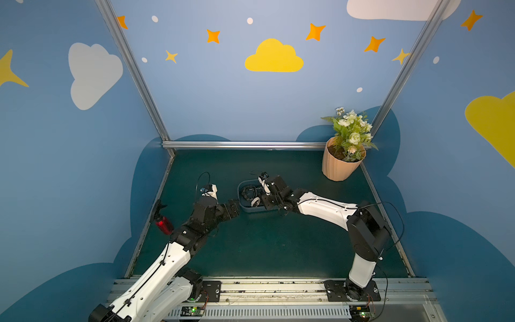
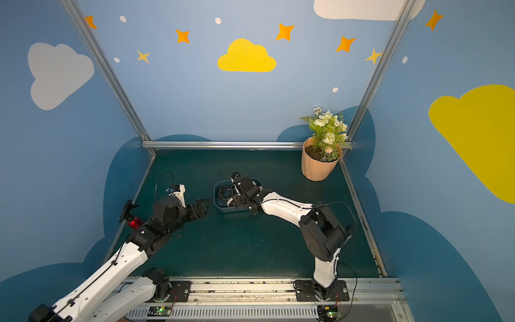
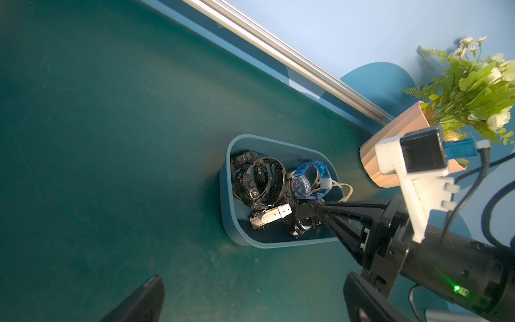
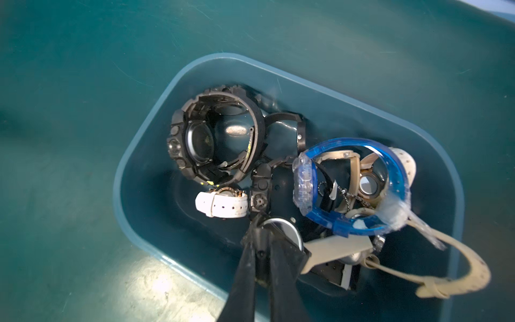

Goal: Put the watch into the storage box
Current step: Place the watch in the storage box, then reset both arms

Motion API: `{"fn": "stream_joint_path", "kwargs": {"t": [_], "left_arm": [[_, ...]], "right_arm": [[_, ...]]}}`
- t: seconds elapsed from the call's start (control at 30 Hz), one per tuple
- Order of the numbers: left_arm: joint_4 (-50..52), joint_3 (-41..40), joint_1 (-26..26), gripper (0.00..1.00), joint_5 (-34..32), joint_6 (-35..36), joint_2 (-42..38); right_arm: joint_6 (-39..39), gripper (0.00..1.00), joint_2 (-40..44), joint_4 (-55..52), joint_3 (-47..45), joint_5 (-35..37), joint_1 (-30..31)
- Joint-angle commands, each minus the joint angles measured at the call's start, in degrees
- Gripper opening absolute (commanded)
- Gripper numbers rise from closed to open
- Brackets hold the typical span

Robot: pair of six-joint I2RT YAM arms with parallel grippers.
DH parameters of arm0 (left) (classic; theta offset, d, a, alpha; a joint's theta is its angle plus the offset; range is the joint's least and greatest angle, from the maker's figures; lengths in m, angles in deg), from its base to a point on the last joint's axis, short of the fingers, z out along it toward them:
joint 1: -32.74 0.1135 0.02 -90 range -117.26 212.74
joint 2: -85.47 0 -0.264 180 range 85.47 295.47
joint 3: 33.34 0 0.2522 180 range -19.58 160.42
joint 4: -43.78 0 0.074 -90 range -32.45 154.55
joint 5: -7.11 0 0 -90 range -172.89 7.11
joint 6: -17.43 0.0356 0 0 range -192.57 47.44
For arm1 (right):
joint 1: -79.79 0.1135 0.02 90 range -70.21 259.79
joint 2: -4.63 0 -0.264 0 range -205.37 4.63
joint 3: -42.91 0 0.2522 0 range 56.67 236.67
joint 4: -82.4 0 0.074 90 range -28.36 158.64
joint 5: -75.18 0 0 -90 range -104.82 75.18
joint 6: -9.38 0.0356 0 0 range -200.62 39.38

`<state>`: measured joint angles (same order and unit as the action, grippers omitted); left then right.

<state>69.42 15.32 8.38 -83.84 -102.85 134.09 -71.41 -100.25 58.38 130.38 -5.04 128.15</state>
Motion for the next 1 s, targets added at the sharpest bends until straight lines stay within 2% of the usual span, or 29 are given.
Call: {"fn": "stream_joint_path", "kwargs": {"t": [0.0,0.1,0.2,0.27,0.43,0.57,0.67,0.73,0.8,0.97], "left_arm": [[-1.5,0.0,0.3,1.00,-0.4,0.5,0.5],[-2.3,0.1,0.3,1.00,-0.5,0.6,0.6],[-3.1,0.5,0.3,1.00,-0.5,0.7,1.2],[-3.8,0.8,0.2,1.00,-0.4,0.9,1.6],[-5.1,1.2,0.4,1.00,-0.8,1.8,2.9],[-7.8,0.8,0.4,1.00,-3.4,3.4,3.9],[-10.4,-0.3,0.4,1.00,-7.8,5.9,4.9],[-10.2,-0.4,0.4,1.00,-12.8,7.2,5.3],[-10.8,-1.6,0.4,1.00,-20.6,8.5,4.8],[-19.0,-9.2,0.6,1.00,-38.6,16.8,2.1]], "right_arm": [[0.9,0.24,0.2,0.5,1.7,-0.5,-0.8],[0.8,0.54,3.0,0.2,1.9,-1.2,-1.6],[1.6,0.68,6.5,-0.4,1.6,-2.4,-3.1],[2.5,0.73,9.1,-0.3,0.5,-3.8,-4.5],[4.6,0.78,16.4,0.3,-4.8,-4.9,-8.7],[4.1,0.82,24.4,2.2,-13.9,1.2,-12.3],[4.9,0.84,29.6,2.4,-20.7,6.6,-16.3],[4.4,0.84,33.0,4.0,-25.8,12.4,-18.6],[2.5,0.84,37.5,9.7,-33.3,18.3,-20.3],[-5.3,0.85,44.1,21.9,-46.5,26.6,-23.5]]}}
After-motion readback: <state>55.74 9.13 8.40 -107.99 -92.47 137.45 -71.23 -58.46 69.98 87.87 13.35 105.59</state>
